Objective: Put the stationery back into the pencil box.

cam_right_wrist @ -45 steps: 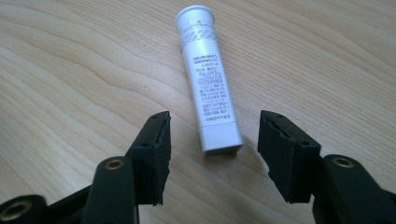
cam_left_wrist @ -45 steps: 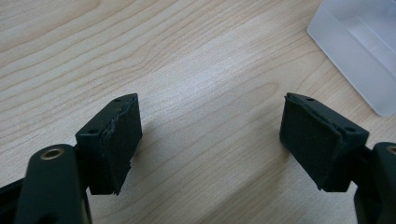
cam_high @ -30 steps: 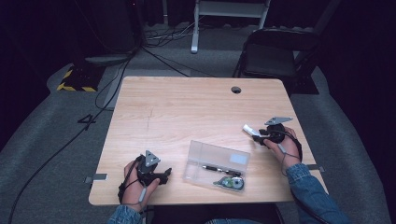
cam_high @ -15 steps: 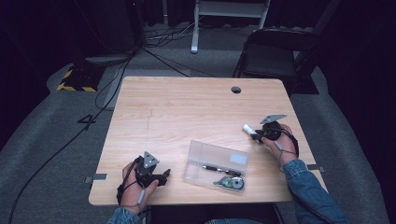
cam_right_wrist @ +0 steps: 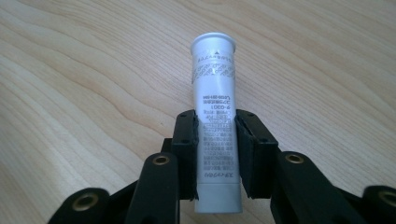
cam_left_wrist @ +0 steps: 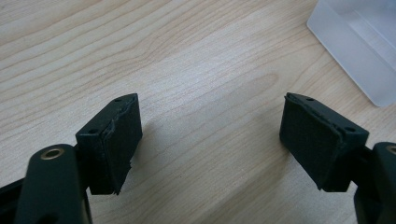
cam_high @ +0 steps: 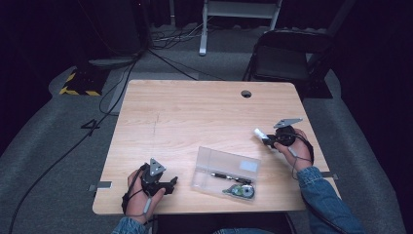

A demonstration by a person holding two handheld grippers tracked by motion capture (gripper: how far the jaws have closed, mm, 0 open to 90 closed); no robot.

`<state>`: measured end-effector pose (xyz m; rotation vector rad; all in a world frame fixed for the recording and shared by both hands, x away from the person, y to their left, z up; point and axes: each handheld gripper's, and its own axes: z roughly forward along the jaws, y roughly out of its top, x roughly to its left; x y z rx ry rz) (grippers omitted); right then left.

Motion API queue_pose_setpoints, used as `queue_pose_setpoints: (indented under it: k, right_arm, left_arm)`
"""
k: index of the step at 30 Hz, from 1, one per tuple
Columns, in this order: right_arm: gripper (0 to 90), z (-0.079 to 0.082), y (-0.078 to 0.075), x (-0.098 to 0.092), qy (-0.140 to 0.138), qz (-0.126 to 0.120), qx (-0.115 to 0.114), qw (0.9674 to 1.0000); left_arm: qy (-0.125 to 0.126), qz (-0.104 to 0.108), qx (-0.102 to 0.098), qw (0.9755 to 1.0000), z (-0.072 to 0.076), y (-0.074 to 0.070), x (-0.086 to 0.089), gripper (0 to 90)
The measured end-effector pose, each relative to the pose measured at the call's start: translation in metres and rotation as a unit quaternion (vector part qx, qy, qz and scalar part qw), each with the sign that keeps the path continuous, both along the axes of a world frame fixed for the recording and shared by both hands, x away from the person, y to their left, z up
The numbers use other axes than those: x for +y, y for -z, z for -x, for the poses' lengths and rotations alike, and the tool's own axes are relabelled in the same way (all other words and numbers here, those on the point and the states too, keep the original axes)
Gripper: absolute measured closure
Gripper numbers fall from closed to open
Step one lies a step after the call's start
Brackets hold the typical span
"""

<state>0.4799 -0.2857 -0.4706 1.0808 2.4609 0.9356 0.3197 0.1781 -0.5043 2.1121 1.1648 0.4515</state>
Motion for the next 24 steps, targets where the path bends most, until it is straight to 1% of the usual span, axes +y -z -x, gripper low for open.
queue_pose_setpoints:
  k: [11,20,24]
  right_arm:
    - [70.9,0.013,-0.029,0.003,-0.014,-0.024,-0.022,0.9994]
    - [70.9,0.028,-0.052,0.012,-0.037,-0.038,-0.041,0.9977]
    - [70.9,0.035,-0.061,0.017,-0.049,-0.042,-0.046,0.9969]
  left_arm:
    - [0.0,0.0,0.0,1.0,0.0,0.0,0.0,21.5]
    - [0.0,0.0,-0.001,1.0,0.0,0.0,0.0,21.4]
    - [0.001,0.0,-0.002,1.0,-0.001,0.0,0.0,21.3]
